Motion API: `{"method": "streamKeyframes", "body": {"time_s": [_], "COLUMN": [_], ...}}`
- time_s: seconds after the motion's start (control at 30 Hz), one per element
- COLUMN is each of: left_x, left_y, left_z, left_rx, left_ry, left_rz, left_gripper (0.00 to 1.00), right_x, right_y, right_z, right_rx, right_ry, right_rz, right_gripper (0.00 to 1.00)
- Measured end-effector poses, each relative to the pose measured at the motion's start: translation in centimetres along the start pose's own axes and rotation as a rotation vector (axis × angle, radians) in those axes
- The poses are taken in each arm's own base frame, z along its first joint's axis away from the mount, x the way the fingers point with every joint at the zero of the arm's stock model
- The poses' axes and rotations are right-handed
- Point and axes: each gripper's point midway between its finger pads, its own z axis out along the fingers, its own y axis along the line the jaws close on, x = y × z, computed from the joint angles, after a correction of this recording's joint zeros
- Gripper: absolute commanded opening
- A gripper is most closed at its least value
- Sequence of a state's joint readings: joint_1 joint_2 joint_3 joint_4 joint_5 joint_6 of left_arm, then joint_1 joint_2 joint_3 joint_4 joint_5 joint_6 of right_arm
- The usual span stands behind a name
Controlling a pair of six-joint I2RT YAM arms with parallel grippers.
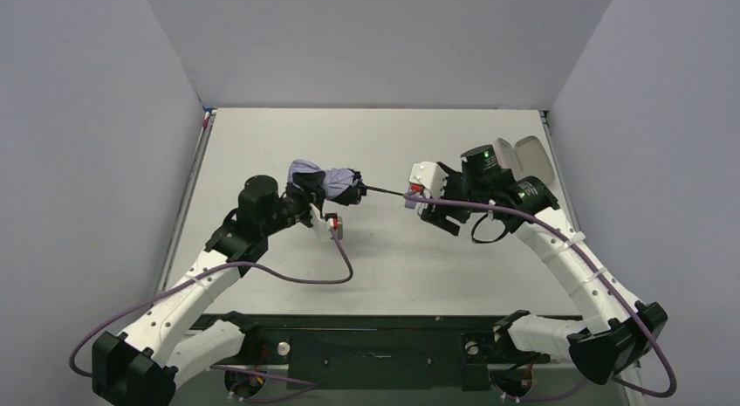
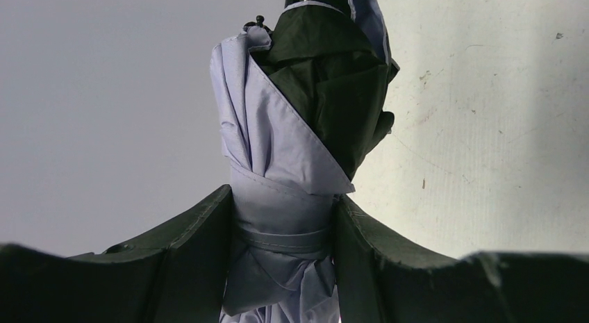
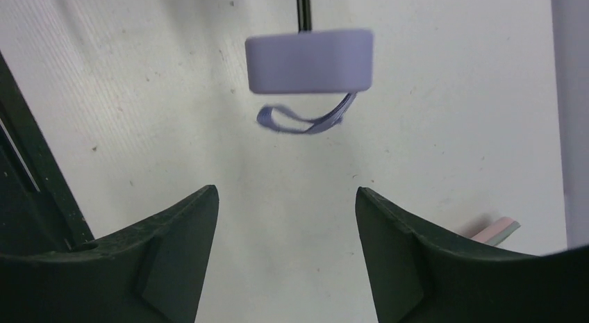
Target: Open the umbrella
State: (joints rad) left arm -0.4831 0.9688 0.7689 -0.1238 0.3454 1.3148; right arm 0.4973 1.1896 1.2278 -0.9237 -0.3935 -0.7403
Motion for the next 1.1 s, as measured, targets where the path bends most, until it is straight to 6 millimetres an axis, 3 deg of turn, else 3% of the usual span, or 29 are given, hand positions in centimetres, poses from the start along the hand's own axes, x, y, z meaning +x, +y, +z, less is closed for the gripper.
{"method": "streamKeyframes", "body": {"time_s": [0.27,0.43,0.63,0.9,1.1], "left_x": [-0.5,-2.1,-3.3,-3.2,-3.0], "left_y": [-1.4,-1.5,-0.8,-0.7,-1.0], "left_z": [1.2,2.0,2.5,2.5,2.5], "left_rx": [0.067,0.097,0.091,0.09,0.099], "left_ry": [-0.021,-0.053,-0.07,-0.05,-0.04], "left_rz": [0.025,0.044,0.065,0.075,0.075], "left_gripper": [0.0,0.0,0.0,0.0,0.0], "right_x": [-8.1,-11.4,-10.0,-6.4,-2.6], "right_y": [-0.3,-0.4,0.3,0.6,1.1], "right_z": [-3.2,-1.7,2.6,4.9,6.0], "right_rx": [0.03,0.018,-0.015,-0.006,-0.014], "right_ry": [-0.146,-0.148,-0.013,0.129,0.235], "right_rz": [0.011,0.027,0.032,0.036,0.045], "right_gripper": [0.68,0.67,0.66,0.5,0.25]}}
